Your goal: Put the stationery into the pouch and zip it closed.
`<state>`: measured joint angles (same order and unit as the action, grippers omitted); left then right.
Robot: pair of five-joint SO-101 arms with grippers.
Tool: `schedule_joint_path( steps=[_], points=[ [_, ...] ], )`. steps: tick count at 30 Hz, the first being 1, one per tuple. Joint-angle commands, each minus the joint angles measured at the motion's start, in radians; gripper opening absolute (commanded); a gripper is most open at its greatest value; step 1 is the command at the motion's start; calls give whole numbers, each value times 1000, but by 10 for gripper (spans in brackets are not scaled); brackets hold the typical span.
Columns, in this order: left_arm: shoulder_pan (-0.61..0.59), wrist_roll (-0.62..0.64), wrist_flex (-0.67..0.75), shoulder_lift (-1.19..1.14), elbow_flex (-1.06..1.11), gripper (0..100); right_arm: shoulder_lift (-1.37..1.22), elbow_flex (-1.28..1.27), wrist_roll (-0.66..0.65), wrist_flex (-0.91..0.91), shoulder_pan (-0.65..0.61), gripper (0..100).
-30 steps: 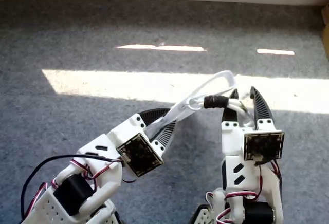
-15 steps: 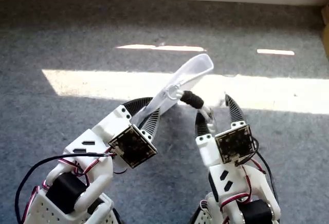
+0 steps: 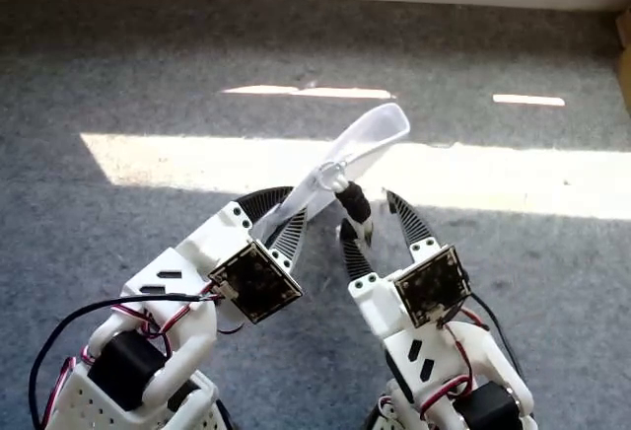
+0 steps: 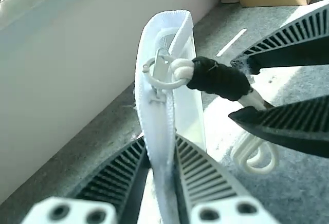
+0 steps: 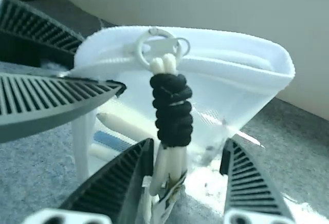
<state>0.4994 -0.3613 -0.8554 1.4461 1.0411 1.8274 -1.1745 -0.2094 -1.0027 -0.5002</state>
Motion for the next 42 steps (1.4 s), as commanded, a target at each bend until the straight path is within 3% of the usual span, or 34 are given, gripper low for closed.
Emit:
schedule_joint_path(
  steps=[1,5,18,27,33,42],
  points=[
    [-16,-11,2,16,-35,6,8,5,31,51,-25,206],
    [-16,-9,2,16,-35,6,8,12,126,58,-61,206],
    [-18,-9,0,16,-33,6,8,-82,132,234,-68,200],
    [-21,-9,0,16,-28,6,8,-82,124,234,-65,91],
    [-22,-9,0,16,-18,6,8,-48,123,234,27,12],
    [-24,-9,0,16,-18,6,8,-22,81,234,124,7]
  ],
)
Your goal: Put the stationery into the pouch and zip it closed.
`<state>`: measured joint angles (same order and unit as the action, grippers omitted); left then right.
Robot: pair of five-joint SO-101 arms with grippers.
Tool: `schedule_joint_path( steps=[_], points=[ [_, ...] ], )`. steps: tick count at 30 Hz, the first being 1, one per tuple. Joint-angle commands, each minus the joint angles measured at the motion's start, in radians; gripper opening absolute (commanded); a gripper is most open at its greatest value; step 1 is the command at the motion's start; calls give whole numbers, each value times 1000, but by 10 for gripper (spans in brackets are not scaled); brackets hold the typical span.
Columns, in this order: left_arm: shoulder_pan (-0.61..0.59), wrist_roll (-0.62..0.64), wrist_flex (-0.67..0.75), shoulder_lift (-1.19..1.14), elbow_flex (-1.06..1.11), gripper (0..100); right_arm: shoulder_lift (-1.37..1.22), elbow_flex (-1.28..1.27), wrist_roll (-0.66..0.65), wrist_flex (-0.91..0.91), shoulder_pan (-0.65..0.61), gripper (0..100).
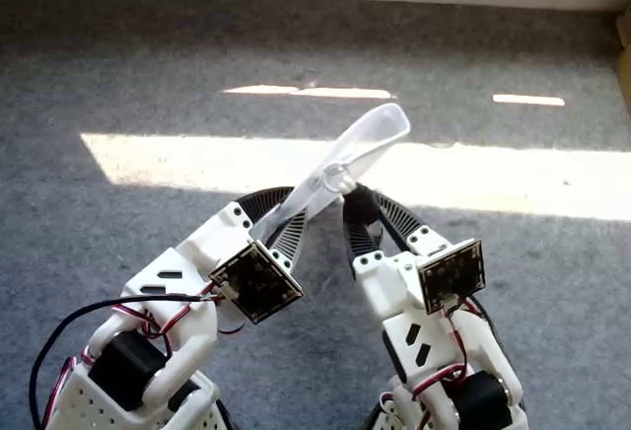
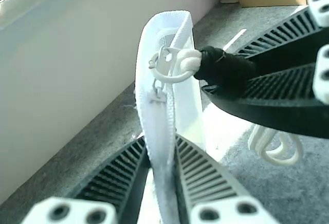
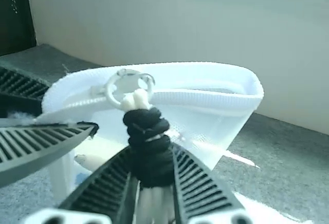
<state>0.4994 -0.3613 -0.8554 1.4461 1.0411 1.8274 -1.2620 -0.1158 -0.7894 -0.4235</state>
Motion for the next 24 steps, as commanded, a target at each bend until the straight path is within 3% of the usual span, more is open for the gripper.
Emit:
schedule_joint_path(
  steps=[1,6,15,24],
  points=[
    [-24,-9,-2,16,-18,6,8,65,-12,21,62,7],
    [-24,-8,-31,45,-18,6,8,58,-11,81,130,6],
    [-22,-11,-153,326,15,6,8,65,38,93,243,6],
    [-24,-12,-169,334,13,6,8,59,32,142,308,6]
  ],
)
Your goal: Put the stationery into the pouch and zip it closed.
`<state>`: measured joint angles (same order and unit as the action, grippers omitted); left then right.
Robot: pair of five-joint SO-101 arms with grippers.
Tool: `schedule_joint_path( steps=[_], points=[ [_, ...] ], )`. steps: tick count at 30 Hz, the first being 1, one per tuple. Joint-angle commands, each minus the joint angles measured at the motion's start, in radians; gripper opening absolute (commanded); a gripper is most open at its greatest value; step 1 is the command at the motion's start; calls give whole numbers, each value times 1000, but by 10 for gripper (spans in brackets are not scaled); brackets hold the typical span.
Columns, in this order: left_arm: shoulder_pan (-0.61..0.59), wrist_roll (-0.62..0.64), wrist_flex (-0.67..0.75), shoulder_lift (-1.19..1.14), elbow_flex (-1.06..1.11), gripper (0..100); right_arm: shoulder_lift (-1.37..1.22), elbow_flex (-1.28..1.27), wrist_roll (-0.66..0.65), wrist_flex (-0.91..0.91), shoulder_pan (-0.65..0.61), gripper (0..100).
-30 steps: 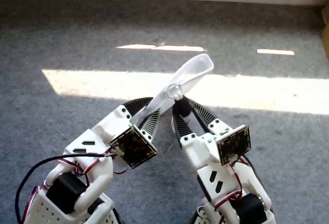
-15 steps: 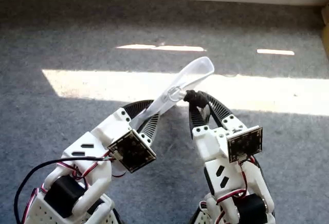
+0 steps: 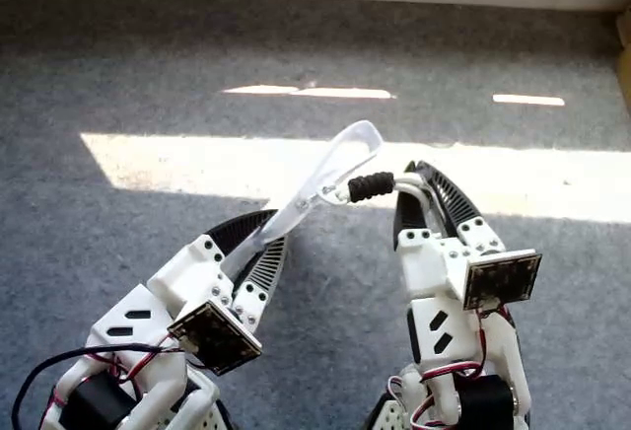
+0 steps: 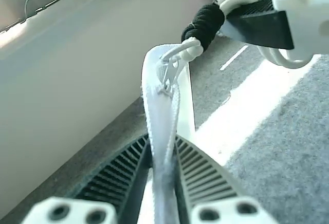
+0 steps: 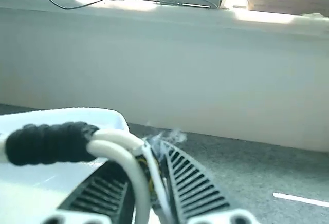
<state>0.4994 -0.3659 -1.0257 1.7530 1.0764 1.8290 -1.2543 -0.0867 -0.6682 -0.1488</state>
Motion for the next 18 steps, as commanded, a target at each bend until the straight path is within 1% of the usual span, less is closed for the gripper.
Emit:
schedule_joint_path(
  steps=[1,3,6,8,14,18],
  points=[
    [-24,-6,2,27,-22,6,7,51,2,7,15,9],
    [-24,-5,3,27,-21,6,7,54,2,-68,-48,43],
    [-24,-5,3,27,-21,6,8,81,2,-199,-150,161],
    [-24,-5,3,27,-21,6,8,111,2,-263,-194,217],
    [-24,-5,3,27,-19,6,8,183,8,-372,-302,221],
    [-24,-5,5,27,-19,6,8,188,8,-377,-403,224]
  ],
)
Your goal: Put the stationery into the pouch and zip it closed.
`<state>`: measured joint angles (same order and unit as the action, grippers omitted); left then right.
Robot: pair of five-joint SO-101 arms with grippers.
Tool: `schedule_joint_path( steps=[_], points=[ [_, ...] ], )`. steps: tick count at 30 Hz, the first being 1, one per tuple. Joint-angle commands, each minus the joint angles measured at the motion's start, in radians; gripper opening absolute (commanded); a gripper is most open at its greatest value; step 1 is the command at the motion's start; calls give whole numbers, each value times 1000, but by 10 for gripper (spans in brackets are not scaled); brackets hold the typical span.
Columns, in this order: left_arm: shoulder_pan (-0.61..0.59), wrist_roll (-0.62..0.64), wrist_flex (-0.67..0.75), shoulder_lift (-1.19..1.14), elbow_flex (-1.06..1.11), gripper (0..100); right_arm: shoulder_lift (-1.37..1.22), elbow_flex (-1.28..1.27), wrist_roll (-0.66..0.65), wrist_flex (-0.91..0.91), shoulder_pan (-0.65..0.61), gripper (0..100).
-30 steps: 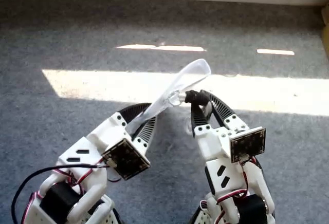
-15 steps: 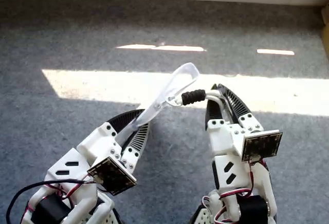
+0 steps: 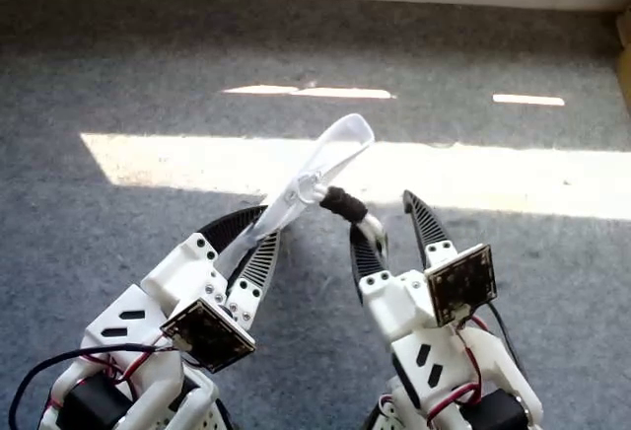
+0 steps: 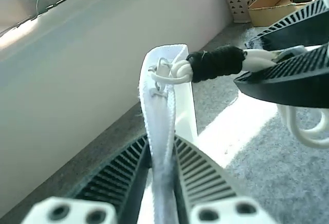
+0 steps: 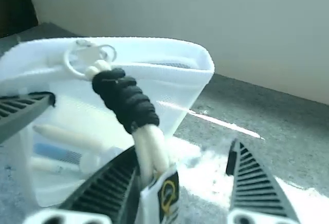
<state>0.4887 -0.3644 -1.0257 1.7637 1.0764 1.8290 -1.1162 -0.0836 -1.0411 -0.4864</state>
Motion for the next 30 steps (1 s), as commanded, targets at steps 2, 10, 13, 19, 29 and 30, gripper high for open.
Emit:
schedule_joint_path(
  steps=[2,10,13,19,29,30],
  points=[
    [-13,-6,5,16,-19,6,8,50,-2,-2,-119,225],
    [-13,-6,5,19,-10,6,7,50,5,-1,-163,282],
    [-13,-9,5,24,13,6,7,58,6,10,-165,282],
    [-13,-9,6,24,15,6,7,33,6,168,-186,230],
    [-13,-9,6,24,16,6,7,-24,-2,232,-232,211],
    [-13,-9,6,24,16,6,5,-31,-2,252,-232,210]
  ],
)
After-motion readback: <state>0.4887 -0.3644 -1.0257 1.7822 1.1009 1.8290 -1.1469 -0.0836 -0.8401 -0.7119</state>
